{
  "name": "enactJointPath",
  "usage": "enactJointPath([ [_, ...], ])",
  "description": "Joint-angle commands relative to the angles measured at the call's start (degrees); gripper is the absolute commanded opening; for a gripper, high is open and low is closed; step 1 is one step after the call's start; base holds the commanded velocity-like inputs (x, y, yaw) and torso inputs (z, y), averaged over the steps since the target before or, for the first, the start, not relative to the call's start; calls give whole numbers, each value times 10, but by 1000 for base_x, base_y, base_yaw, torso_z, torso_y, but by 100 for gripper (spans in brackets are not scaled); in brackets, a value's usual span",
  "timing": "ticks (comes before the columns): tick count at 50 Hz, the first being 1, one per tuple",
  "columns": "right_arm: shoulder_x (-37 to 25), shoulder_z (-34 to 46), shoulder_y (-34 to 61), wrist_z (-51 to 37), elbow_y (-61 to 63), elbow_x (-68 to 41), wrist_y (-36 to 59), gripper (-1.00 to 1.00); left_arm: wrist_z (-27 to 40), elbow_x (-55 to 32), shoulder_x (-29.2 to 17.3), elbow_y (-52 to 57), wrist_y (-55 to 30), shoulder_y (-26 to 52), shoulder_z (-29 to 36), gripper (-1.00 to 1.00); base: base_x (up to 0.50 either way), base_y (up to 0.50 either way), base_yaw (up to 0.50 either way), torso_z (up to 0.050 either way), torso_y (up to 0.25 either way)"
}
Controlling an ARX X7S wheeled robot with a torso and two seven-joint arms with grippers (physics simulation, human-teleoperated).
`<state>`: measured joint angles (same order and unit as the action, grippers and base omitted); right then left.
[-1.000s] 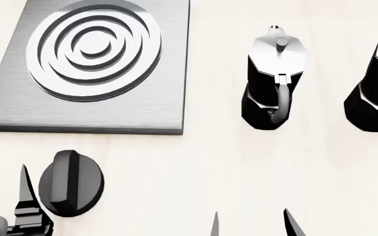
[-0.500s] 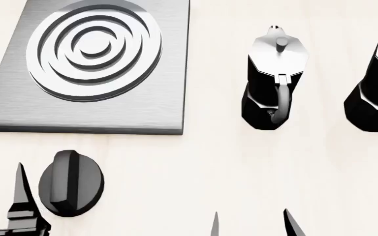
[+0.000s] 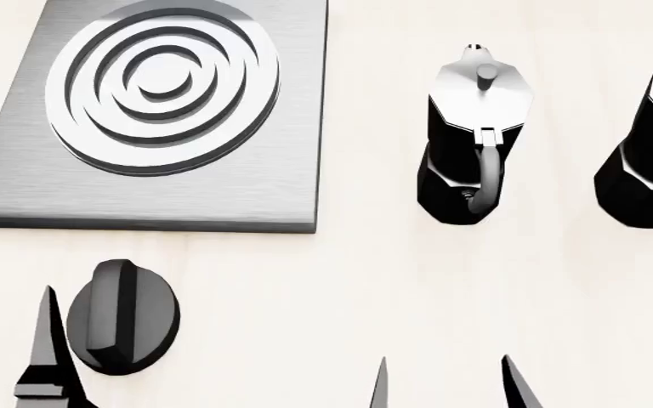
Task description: Turn off the stove.
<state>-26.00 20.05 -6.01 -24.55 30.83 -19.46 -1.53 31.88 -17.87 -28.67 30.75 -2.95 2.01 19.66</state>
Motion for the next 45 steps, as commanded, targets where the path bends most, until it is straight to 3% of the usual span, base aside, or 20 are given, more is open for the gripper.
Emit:
enactJointPath([
  [1,0,-5,4,-5,7,2,-5,100,-5,-4,-11,36,-16,-5,12,100,0,0,0,0,0],
  [45,-11,-13,57,-36,86,-8,58,100,0,-22,-32,118,-74,16,22,100,0,0,0,0,0],
])
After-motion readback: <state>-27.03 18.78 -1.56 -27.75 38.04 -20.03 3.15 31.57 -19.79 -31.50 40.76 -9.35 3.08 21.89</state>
